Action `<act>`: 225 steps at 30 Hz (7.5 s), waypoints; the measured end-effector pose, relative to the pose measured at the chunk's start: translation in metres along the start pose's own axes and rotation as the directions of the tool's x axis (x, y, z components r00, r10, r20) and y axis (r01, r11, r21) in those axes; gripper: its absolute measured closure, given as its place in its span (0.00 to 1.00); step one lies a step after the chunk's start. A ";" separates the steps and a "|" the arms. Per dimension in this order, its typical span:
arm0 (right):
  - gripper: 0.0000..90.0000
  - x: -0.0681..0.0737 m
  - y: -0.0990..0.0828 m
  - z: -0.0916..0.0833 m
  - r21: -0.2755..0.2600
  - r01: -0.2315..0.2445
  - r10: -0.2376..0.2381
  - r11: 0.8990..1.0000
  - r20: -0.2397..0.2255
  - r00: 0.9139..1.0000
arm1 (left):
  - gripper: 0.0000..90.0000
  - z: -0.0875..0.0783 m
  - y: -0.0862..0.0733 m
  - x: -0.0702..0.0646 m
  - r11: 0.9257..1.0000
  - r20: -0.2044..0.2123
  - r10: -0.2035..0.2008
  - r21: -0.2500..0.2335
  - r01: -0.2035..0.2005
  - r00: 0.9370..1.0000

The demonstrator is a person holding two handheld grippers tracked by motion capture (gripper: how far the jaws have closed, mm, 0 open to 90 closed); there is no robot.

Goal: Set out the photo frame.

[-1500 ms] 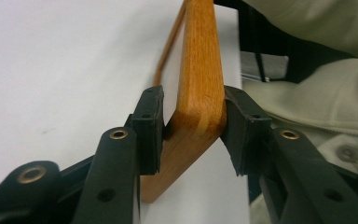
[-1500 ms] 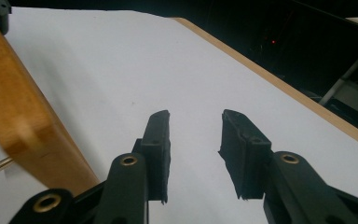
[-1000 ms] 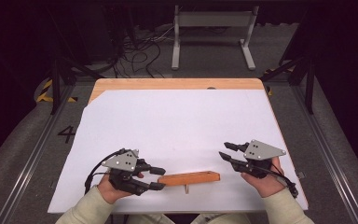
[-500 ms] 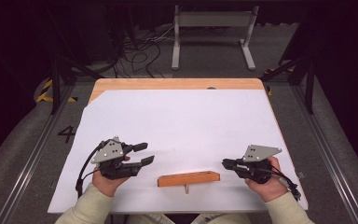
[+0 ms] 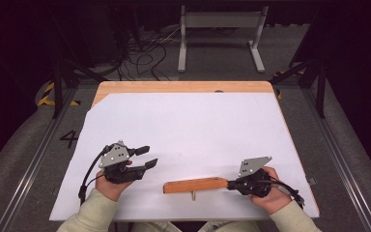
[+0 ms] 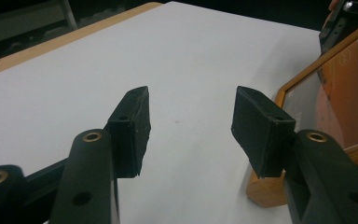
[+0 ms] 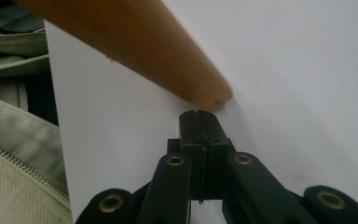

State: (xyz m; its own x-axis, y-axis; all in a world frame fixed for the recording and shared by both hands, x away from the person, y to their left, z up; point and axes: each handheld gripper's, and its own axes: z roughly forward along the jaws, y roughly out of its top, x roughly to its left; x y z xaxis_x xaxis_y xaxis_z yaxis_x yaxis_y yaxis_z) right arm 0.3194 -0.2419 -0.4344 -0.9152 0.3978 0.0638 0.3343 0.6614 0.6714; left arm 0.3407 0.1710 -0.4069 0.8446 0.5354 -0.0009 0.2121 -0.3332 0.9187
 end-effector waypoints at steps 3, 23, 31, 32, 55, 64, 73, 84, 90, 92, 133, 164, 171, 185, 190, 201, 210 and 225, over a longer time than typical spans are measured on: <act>1.00 0.003 0.001 0.004 0.009 0.010 -0.010 1.000 -0.024 1.000 | 0.52 0.001 -0.001 0.001 1.000 -0.003 -0.004 0.004 0.004 1.000; 1.00 -0.001 0.009 0.014 -0.027 -0.008 0.008 1.000 0.007 1.000 | 0.51 0.003 -0.003 0.001 1.000 0.004 -0.004 0.016 0.004 1.000; 1.00 -0.016 0.019 0.022 -0.054 -0.051 0.053 0.997 0.027 0.998 | 0.50 0.003 -0.004 0.002 1.000 0.003 -0.007 0.020 0.006 1.000; 1.00 -0.017 0.021 0.023 -0.060 -0.056 0.058 0.997 0.025 0.998 | 0.50 0.003 -0.004 0.002 1.000 0.003 -0.007 0.019 0.007 1.000; 1.00 -0.051 0.061 0.056 -0.119 -0.176 0.180 0.977 0.024 0.983 | 0.50 0.002 -0.008 0.005 0.999 -0.007 -0.021 0.028 0.021 1.000; 1.00 -0.055 0.079 0.069 -0.114 -0.162 0.165 0.980 0.020 0.986 | 0.50 0.001 -0.009 0.007 0.999 -0.013 -0.023 0.029 0.024 1.000; 1.00 -0.057 0.094 0.083 -0.087 -0.170 0.171 0.982 0.011 0.985 | 0.50 0.000 -0.011 0.008 0.999 -0.021 -0.042 0.029 0.042 0.999; 1.00 -0.057 0.110 0.102 -0.062 -0.134 0.134 0.989 -0.011 0.991 | 0.50 0.001 -0.012 0.009 0.998 -0.019 -0.046 0.030 0.047 0.999; 1.00 -0.056 0.113 0.107 -0.066 -0.122 0.121 0.990 -0.024 0.992 | 0.50 0.001 -0.012 0.009 0.998 -0.018 -0.049 0.033 0.050 0.999; 1.00 -0.056 0.114 0.109 -0.073 -0.116 0.114 0.991 -0.031 0.993 | 0.50 0.001 -0.012 0.009 0.998 -0.019 -0.050 0.031 0.050 0.999; 0.57 -0.028 0.120 -0.004 -0.106 -0.208 0.220 0.972 0.118 0.968 | 0.45 -0.003 -0.015 0.018 0.996 -0.058 -0.074 0.041 0.077 0.996; 0.27 -0.007 0.142 0.039 0.051 -0.384 0.384 0.922 -0.002 0.923 | 0.44 -0.004 -0.016 0.019 0.996 -0.071 -0.083 0.039 0.086 0.994; 0.30 -0.006 0.143 0.050 0.080 -0.394 0.395 0.916 -0.009 0.918 | 0.44 -0.004 -0.016 0.019 0.996 -0.072 -0.083 0.037 0.086 0.994; 0.43 -0.003 0.143 0.064 0.134 -0.417 0.423 0.899 -0.026 0.906 | 0.44 -0.004 -0.016 0.019 0.996 -0.077 -0.082 0.038 0.085 0.994; 0.51 -0.002 0.143 0.063 0.139 -0.442 0.449 0.886 -0.021 0.893 | 0.44 -0.004 -0.016 0.019 0.996 -0.082 -0.078 0.039 0.081 0.994; 0.70 -0.002 0.152 0.061 0.180 -0.452 0.453 0.873 0.042 0.891 | 0.44 -0.006 -0.016 0.019 0.996 -0.089 -0.082 0.034 0.085 0.993; 0.79 -0.006 0.156 0.057 0.227 -0.430 0.441 0.874 0.005 0.898 | 0.44 -0.006 -0.017 0.020 0.996 -0.089 -0.085 0.030 0.088 0.992; 0.79 -0.027 0.195 0.018 0.327 -0.027 0.047 0.945 -0.053 0.997 | 0.44 -0.010 -0.019 0.021 0.995 -0.098 -0.090 0.030 0.094 0.991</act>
State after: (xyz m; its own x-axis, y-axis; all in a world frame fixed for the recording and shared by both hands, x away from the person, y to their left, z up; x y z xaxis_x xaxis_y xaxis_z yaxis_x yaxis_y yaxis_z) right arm 0.4138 -0.1122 -0.3180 -0.9092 0.3939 0.1346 0.4140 0.8220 0.3909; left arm 0.3491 0.1967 -0.4203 0.7698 0.6367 -0.0452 0.3051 -0.3048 0.9022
